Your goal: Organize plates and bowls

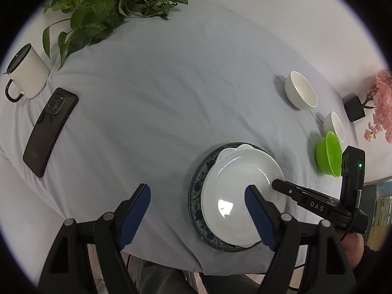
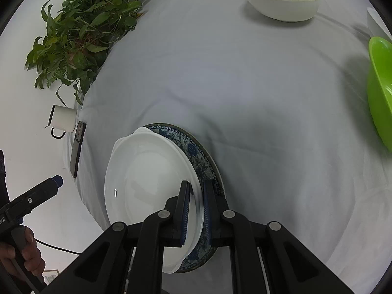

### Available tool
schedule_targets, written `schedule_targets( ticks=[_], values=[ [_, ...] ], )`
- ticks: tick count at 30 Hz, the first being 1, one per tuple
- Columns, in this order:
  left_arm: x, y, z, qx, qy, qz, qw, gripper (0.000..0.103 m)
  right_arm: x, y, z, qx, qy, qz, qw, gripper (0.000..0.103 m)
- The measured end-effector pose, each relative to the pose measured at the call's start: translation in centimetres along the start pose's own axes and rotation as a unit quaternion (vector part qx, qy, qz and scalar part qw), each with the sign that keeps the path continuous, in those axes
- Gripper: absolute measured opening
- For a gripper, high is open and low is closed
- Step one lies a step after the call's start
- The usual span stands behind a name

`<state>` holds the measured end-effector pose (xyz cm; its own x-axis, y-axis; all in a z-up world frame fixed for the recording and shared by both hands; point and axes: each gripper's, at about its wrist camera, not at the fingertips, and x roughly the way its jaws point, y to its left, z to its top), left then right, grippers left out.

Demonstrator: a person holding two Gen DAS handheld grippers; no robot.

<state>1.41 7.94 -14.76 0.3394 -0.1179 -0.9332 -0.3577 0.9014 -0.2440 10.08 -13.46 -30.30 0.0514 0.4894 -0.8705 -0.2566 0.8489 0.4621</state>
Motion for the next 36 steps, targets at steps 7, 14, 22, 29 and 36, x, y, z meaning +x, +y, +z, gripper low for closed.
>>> schedule_targets(
  ticks=[7, 14, 22, 29, 36],
  values=[
    [-0.4, -1.1, 0.7, 0.011, -0.017, 0.010, 0.9997, 0.078, -1.2, -0.2, -0.5, 0.009, -0.003, -0.008, 1.000, 0.015],
    [1.5, -9.4, 2.3, 0.084, -0.017, -0.048, 0.9952, 0.079, -10.5, -5.1, -2.3, 0.053, -0.113, -0.044, 0.991, 0.085],
    [9.3, -21.6, 5.4, 0.133, 0.029, -0.110, 0.9845, 0.080, -18.4, -17.5, -3.2, 0.159, -0.164, -0.134, 0.964, 0.103],
    [14.7, -26.7, 8.3, 0.141, 0.066, -0.115, 0.9811, 0.079, -18.2, -21.3, -0.4, 0.161, -0.159, -0.137, 0.964, 0.103],
    [16.9, -28.4, 8.3, 0.154, 0.084, -0.118, 0.9774, 0.054, -15.7, -22.3, 1.3, 0.161, -0.132, -0.135, 0.969, 0.103]
  ],
)
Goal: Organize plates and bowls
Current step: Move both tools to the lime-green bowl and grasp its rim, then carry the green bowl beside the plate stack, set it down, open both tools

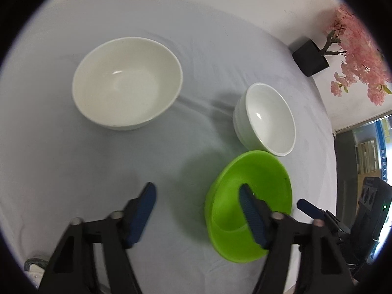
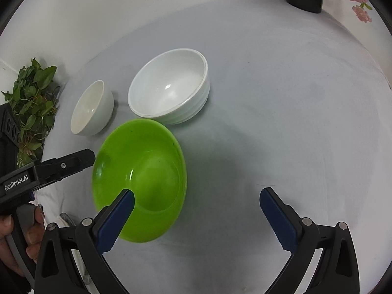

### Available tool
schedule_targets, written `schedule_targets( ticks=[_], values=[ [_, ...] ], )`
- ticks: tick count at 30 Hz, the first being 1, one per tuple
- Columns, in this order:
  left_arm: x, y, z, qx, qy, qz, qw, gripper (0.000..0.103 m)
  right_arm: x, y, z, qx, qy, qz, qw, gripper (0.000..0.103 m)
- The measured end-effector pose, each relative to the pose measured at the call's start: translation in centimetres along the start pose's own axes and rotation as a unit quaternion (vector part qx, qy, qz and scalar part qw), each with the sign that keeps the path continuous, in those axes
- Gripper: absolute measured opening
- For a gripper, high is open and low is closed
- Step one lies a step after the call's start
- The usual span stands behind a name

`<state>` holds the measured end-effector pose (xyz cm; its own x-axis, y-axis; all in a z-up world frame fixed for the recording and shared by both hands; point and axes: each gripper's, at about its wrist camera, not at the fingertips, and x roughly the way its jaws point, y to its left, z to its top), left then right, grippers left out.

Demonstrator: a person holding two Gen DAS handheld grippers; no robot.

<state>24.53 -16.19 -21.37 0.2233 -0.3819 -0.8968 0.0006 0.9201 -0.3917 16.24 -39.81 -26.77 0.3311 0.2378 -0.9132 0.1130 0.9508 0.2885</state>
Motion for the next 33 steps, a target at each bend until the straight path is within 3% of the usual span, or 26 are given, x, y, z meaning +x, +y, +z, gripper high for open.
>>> schedule_targets(
  ticks=[2, 5, 7, 10, 13, 14, 17, 24, 33],
  values=[
    [0.8, -0.1, 0.1, -0.003, 0.014, -0.007, 0.9999, 0.025, 0.5, 0.2, 0.0, 0.001, 0.003, -0.001, 1.000, 0.103],
    [1.2, -0.4, 0.0, 0.001, 0.014, -0.014, 0.9998, 0.013, 1.1, 0.6, 0.3, -0.006, -0.002, -0.010, 1.000, 0.102],
    [1.2, -0.9, 0.1, 0.010, 0.013, -0.014, 0.9998, 0.009, 1.4, 0.8, 0.4, -0.006, -0.006, -0.012, 1.000, 0.096],
    [1.1, -1.3, 0.2, 0.021, 0.013, 0.000, 0.9997, 0.009, 2.2, 0.7, 0.8, 0.003, -0.001, -0.013, 1.000, 0.076],
    [1.0, -1.6, 0.0, 0.024, 0.018, 0.002, 0.9996, 0.008, 3.2, 0.8, 0.9, 0.014, 0.011, -0.017, 1.000, 0.045],
    [0.9, -1.7, 0.0, 0.025, 0.018, 0.001, 0.9995, 0.007, 3.4, 0.9, 0.9, 0.015, 0.015, -0.020, 1.000, 0.026],
    [0.4, -2.4, -0.4, 0.037, 0.018, 0.015, 0.9991, 0.006, 3.6, 1.7, 0.6, 0.014, 0.017, -0.007, 1.000, 0.005],
    [-4.1, -4.3, -2.1, 0.051, 0.003, 0.008, 0.9987, 0.006, -0.6, 2.7, -0.3, 0.015, -0.017, 0.020, 1.000, 0.003],
    [-9.3, -5.6, -8.6, 0.036, 0.011, 0.015, 0.9992, 0.006, -8.1, 5.2, -5.3, -0.005, -0.018, 0.023, 1.000, 0.002]
  ],
)
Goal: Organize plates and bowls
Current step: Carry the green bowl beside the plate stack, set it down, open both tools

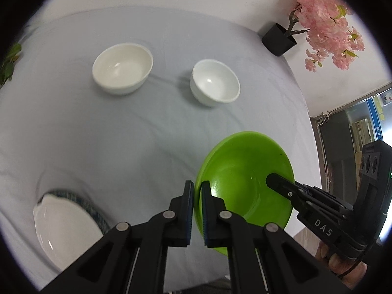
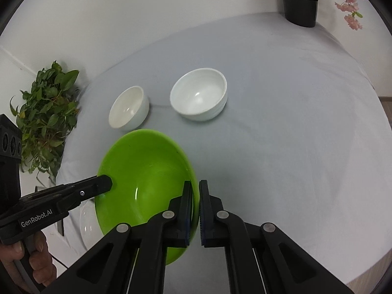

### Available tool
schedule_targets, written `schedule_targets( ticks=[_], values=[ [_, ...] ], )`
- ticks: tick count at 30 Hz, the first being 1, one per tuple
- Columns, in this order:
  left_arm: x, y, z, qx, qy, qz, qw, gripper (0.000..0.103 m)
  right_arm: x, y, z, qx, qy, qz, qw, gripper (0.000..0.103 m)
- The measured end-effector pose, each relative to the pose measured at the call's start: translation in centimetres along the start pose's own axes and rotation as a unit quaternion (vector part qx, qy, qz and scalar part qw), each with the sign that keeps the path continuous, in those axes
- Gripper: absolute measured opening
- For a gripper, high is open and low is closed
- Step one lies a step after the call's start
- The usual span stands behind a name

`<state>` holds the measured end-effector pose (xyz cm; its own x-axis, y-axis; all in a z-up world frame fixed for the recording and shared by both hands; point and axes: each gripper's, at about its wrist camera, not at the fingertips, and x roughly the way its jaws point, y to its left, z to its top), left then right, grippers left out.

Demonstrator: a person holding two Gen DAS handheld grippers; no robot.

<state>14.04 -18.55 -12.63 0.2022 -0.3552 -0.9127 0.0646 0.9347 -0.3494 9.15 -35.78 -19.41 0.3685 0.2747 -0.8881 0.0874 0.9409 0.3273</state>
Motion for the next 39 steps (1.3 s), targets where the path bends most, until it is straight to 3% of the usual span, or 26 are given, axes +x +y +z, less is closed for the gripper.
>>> schedule_targets(
  ticks=[4, 9, 14, 19, 29, 34, 35, 36, 37, 38, 39],
  values=[
    [0.8, 0.4, -3.3, -0.009, 0.025, 0.010, 0.9996, 0.006, -1.3, 0.2, -3.2, -0.005, 0.024, -0.003, 1.000, 0.002],
    [3.8, 1.6, -6.3, -0.032, 0.054, 0.013, 0.9979, 0.006, 0.7, -0.5, -7.9, -0.004, 0.066, -0.009, 0.998, 0.003],
    [5.9, 2.5, -7.5, -0.045, 0.052, 0.012, 0.9976, 0.006, 3.6, -1.4, -10.7, -0.005, 0.081, -0.019, 0.997, 0.003],
    [6.9, 3.4, -8.1, -0.055, 0.041, 0.015, 0.9976, 0.006, 5.3, -1.8, -11.9, -0.018, 0.081, -0.029, 0.996, 0.003],
    [6.7, 3.6, -8.3, -0.066, 0.042, 0.015, 0.9968, 0.006, 4.8, -2.5, -11.5, -0.023, 0.071, -0.030, 0.997, 0.004],
    [5.8, 3.4, -8.6, -0.060, 0.046, 0.016, 0.9970, 0.008, 5.0, -2.7, -10.3, -0.022, 0.079, -0.029, 0.996, 0.011],
    [5.0, 3.2, -8.7, -0.053, 0.038, 0.029, 0.9974, 0.009, 4.8, -2.7, -10.1, -0.020, 0.076, -0.025, 0.997, 0.021],
    [3.8, 2.9, -8.5, -0.044, 0.022, 0.041, 0.9980, 0.011, 4.1, -2.8, -9.8, -0.019, 0.070, -0.018, 0.997, 0.044],
    [2.8, 2.5, -8.3, -0.037, 0.007, 0.049, 0.9981, 0.022, 3.4, -2.9, -9.4, -0.017, 0.062, -0.010, 0.998, 0.059],
    [1.6, 2.3, -8.2, -0.031, -0.011, 0.060, 0.9977, 0.044, 2.2, -3.0, -9.1, -0.017, 0.047, -0.003, 0.999, 0.087],
    [0.0, 2.2, -7.9, -0.030, -0.037, 0.075, 0.9960, 0.057, 1.1, -3.0, -8.7, -0.021, 0.031, -0.003, 0.999, 0.102]
  ],
)
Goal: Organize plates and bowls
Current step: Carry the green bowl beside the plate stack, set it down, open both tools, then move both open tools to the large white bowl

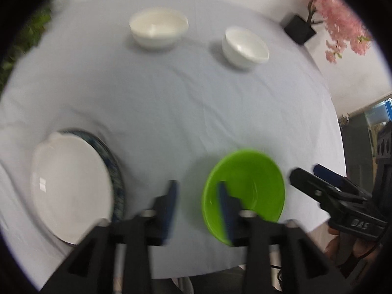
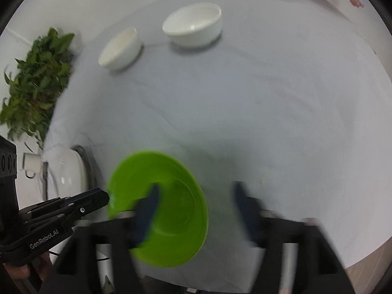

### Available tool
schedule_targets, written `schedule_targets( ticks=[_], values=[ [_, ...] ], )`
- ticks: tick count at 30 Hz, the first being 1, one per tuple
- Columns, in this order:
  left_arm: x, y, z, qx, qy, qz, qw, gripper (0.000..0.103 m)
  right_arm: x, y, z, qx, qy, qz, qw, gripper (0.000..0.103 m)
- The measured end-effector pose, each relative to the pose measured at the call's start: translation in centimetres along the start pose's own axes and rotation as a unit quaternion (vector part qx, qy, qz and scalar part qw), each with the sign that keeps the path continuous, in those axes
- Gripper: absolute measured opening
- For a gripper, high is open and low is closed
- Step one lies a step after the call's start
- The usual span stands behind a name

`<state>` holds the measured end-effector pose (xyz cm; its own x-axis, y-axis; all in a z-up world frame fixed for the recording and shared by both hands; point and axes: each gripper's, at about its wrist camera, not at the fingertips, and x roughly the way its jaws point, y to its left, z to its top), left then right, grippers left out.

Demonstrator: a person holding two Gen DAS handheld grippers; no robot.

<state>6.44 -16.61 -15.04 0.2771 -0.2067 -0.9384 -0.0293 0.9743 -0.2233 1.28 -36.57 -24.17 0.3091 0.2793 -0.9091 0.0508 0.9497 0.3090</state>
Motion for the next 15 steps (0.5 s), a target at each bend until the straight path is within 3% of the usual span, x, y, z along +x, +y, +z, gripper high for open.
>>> schedule_targets(
  ticks=[1, 2, 7, 15],
  values=[
    [-1.4, 0.2, 0.3, -0.004, -0.023, 0.012, 0.9997, 0.075, -1.2, 0.0, 0.3, -0.005, -0.013, -0.001, 1.000, 0.103],
    [-3.0, 0.3, 0.7, -0.009, -0.049, 0.024, 0.9985, 0.079, -2.2, -0.1, 0.6, -0.010, -0.020, 0.000, 1.000, 0.103],
    [-8.2, -0.2, 2.5, 0.001, -0.108, 0.071, 0.9916, 0.079, -6.6, -0.8, 2.3, -0.006, -0.041, -0.012, 0.999, 0.103],
    [-11.4, -2.3, 4.2, 0.008, -0.131, 0.082, 0.9880, 0.079, -12.0, -0.2, 5.6, -0.016, -0.063, -0.025, 0.998, 0.103]
  ],
)
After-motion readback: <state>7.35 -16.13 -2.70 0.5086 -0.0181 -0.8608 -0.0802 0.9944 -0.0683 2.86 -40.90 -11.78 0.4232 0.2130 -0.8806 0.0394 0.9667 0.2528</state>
